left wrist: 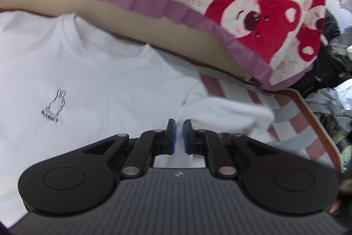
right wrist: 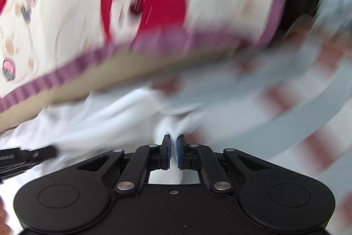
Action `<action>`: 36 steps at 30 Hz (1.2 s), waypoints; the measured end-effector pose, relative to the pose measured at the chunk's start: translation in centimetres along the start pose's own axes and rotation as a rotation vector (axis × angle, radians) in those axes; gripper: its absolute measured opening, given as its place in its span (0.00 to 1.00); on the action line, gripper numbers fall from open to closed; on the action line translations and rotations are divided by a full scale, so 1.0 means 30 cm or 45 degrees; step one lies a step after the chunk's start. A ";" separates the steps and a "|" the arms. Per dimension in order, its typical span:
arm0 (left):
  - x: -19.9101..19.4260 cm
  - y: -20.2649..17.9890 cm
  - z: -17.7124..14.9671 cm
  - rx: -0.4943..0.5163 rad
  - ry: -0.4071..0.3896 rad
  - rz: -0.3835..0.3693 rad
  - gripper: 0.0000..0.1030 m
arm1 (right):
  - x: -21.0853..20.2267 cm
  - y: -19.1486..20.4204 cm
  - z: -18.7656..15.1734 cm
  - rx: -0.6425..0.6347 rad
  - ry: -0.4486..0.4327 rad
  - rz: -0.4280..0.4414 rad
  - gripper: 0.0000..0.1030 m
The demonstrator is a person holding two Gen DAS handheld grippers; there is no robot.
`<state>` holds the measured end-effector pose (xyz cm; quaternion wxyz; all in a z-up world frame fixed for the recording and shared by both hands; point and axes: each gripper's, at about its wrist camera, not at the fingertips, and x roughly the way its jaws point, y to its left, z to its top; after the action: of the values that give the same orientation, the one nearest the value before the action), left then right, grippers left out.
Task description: Fold clothes
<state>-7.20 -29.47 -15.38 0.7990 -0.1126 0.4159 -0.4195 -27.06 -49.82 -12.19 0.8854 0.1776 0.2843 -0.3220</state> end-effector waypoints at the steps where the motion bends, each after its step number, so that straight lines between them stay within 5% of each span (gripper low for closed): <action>1: -0.003 -0.004 0.006 0.008 0.012 -0.028 0.07 | -0.062 -0.025 0.031 -0.064 -0.056 -0.072 0.06; 6: 0.030 -0.065 -0.019 0.065 0.116 -0.166 0.10 | -0.137 -0.250 0.219 -0.283 0.009 -0.167 0.06; 8: 0.059 -0.101 -0.061 0.090 0.180 -0.206 0.10 | -0.072 -0.322 0.304 -0.408 0.160 -0.177 0.06; 12: 0.114 -0.165 -0.178 0.177 0.339 -0.188 0.21 | 0.117 -0.516 0.363 -0.382 0.524 -0.093 0.05; 16: 0.124 -0.197 -0.266 0.280 0.439 -0.116 0.25 | 0.227 -0.530 0.290 -0.379 0.511 -0.258 0.07; 18: 0.115 -0.192 -0.285 0.295 0.479 -0.091 0.31 | 0.252 -0.496 0.243 -0.424 0.413 -0.420 0.27; 20: 0.103 -0.188 -0.288 0.309 0.491 -0.083 0.31 | 0.259 -0.475 0.204 -0.431 0.327 -0.534 0.34; 23: 0.092 -0.194 -0.278 0.358 0.478 -0.060 0.34 | 0.189 -0.496 0.187 -0.237 0.227 -0.459 0.35; 24: 0.089 -0.197 -0.274 0.377 0.467 -0.053 0.36 | 0.161 -0.516 0.186 -0.145 0.200 -0.410 0.42; 26: 0.081 -0.199 -0.265 0.400 0.441 -0.048 0.37 | 0.104 -0.571 0.166 0.068 0.212 -0.291 0.51; 29: 0.068 -0.193 -0.246 0.373 0.390 -0.064 0.38 | 0.045 -0.675 0.102 0.365 0.290 -0.157 0.52; 31: 0.054 -0.192 -0.223 0.349 0.312 -0.024 0.37 | 0.020 -0.736 0.047 0.518 0.336 -0.157 0.53; 36: 0.008 -0.151 -0.102 0.318 0.171 0.109 0.35 | -0.064 -0.848 -0.066 0.801 0.190 -0.293 0.61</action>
<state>-12.05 -31.95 -15.05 0.7945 0.0337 0.4174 -0.4399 -46.11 -66.50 -15.89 0.7220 0.4319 0.2531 -0.4777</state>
